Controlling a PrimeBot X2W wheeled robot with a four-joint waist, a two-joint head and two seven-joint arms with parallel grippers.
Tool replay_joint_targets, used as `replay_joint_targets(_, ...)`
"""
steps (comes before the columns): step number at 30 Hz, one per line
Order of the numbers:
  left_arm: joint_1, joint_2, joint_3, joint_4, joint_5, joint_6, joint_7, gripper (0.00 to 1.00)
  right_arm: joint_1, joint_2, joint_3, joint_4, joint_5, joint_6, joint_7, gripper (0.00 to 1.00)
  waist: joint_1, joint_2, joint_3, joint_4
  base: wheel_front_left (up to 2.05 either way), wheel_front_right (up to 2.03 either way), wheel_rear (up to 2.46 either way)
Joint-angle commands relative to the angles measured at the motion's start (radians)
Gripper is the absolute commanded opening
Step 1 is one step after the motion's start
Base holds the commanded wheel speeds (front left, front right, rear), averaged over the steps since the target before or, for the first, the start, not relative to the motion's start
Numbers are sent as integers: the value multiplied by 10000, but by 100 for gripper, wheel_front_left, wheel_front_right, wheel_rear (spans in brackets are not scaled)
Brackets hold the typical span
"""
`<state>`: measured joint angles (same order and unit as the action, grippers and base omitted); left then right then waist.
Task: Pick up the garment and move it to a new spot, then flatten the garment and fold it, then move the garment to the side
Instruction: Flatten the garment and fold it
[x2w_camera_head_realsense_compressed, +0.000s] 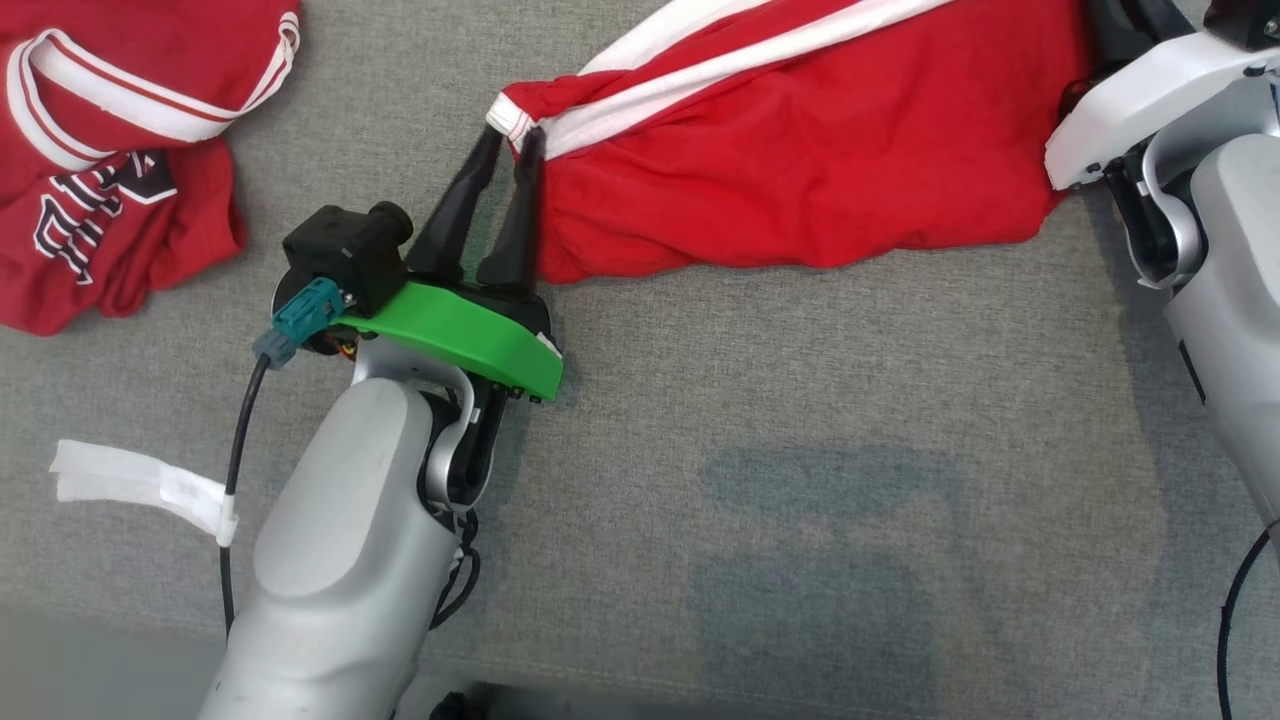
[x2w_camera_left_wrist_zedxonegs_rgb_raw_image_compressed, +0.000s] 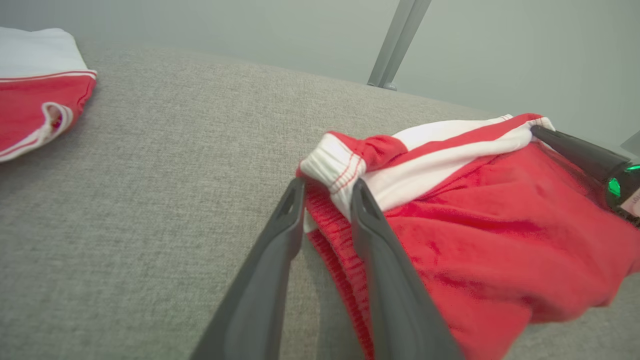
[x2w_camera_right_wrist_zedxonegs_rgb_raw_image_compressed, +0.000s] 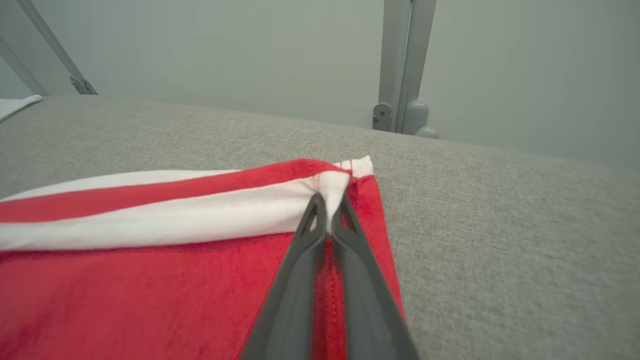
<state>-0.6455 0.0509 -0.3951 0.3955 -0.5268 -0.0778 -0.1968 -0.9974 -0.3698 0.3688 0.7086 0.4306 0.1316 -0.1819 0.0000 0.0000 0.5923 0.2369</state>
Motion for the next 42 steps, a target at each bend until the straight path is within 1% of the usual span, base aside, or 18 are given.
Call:
replay_joint_targets(1,-140,12,-2,55,-17,48,-115,100,111,33,70,214,103,-17,-131,100,0,0,-97,-89,0,0,0)
replay_joint_targets(5,55,119,102,-5,268,255,-453,100,459,156,109,270,219,-15,-632,100,0,0,-350,-277,0,0,0)
replay_joint_targets(9,505,298,382,-478,750,601,-646,100,1000,304,-306,-317,-2,-15,-834,100,0,0,-668,-542,0,0,0)
replay_joint_targets(13,1055,475,967,-1499,1300,996,-688,100,2022,654,-1342,-1835,-641,-15,-825,100,0,0,-940,-834,0,0,0)
replay_joint_targets(18,2023,634,1582,-2780,2116,1184,-685,100,3477,1212,-2330,-3540,-1451,-14,-830,100,0,0,-1409,-1158,0,0,0)
replay_joint_targets(22,2768,730,1935,-3334,2529,1171,-687,100,4538,1603,-2809,-4503,-1885,-12,-831,100,0,0,-1790,-1385,0,0,0)
replay_joint_targets(23,2768,730,1935,-3334,2529,1171,-687,100,4538,1603,-2809,-4503,-1885,-12,-831,100,0,0,-1790,-1385,0,0,0)
replay_joint_targets(27,3486,797,2268,-3647,2748,1064,-688,100,5484,1928,-3044,-5115,-2175,-12,-832,100,0,0,-2113,-1615,0,0,0)
replay_joint_targets(33,3882,721,2287,-3541,2941,968,-687,100,5835,2063,-3094,-5168,-2216,-11,-833,100,0,0,-2237,-1705,0,0,0)
replay_joint_targets(42,3726,564,2305,-3402,3071,856,-689,100,5642,1980,-3194,-5055,-2192,-11,-833,100,0,0,-2238,-1564,0,0,0)
